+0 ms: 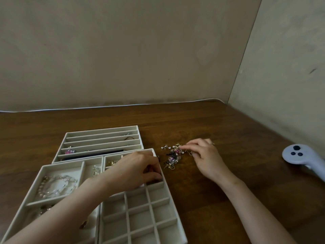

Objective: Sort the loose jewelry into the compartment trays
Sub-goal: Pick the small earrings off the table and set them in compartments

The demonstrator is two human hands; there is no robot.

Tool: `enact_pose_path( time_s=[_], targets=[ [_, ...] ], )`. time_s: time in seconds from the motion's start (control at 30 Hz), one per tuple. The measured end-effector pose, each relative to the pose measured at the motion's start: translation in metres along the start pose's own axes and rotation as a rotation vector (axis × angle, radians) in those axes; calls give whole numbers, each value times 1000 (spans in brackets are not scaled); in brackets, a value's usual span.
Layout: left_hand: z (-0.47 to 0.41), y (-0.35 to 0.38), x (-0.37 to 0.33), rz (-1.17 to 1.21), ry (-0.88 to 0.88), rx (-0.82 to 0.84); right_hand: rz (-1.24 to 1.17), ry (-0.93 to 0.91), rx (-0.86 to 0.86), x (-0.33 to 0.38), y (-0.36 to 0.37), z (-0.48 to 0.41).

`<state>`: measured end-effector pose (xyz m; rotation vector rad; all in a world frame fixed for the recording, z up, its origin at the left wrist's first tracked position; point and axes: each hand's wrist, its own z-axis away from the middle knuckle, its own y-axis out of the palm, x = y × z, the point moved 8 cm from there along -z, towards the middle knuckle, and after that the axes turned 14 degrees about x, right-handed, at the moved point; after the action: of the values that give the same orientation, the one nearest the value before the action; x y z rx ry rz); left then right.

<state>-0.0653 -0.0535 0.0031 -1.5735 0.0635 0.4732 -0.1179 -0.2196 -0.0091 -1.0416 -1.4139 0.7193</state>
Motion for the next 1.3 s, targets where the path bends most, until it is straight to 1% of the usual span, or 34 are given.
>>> enact_pose_path(
  time_s=[0.07,0.1,0.23,0.43,0.57,0.67,0.8,0.87,0.9,0.93,0.97,1.03,1.07,1.13,1.17,1.3],
  targets=[
    [0,0,0,2,5,2,30,-9,39,3,7,-1],
    [0,0,0,1,8,2,18,-10,25,3,6,-1],
    [1,0,0,-8,11,4,-48,4,-109,3,-7,0],
    [-1,2,1,-30,16,-5,20,1,-52,14,8,-8],
    [0,1,0,-24,14,-40,18,34,-61,12,6,-10],
    [1,-3,1,27,13,-63,13,46,-83,11,3,-9],
    [5,-14,6,82,-29,-151,91,35,-105,11,2,-10],
    [7,-18,6,82,-47,-198,103,23,-146,12,-1,-9],
    [7,-20,6,85,-57,-220,40,4,-187,14,-6,-7],
    [8,-22,5,97,-71,-242,-96,-27,-221,17,-11,-3],
    [9,-24,5,122,-83,-267,-283,-68,-222,23,-14,0],
    [10,-26,2,210,-79,-305,-616,-180,-107,44,-12,6],
    [11,-26,0,258,-68,-310,-684,-228,-25,57,-8,8],
    [11,-24,-4,320,-58,-293,-698,-290,108,76,4,9],
    [10,-22,-6,324,-57,-278,-699,-297,138,79,8,8],
    [7,-18,-7,340,-75,-237,-756,-300,162,76,12,7]
  ],
)
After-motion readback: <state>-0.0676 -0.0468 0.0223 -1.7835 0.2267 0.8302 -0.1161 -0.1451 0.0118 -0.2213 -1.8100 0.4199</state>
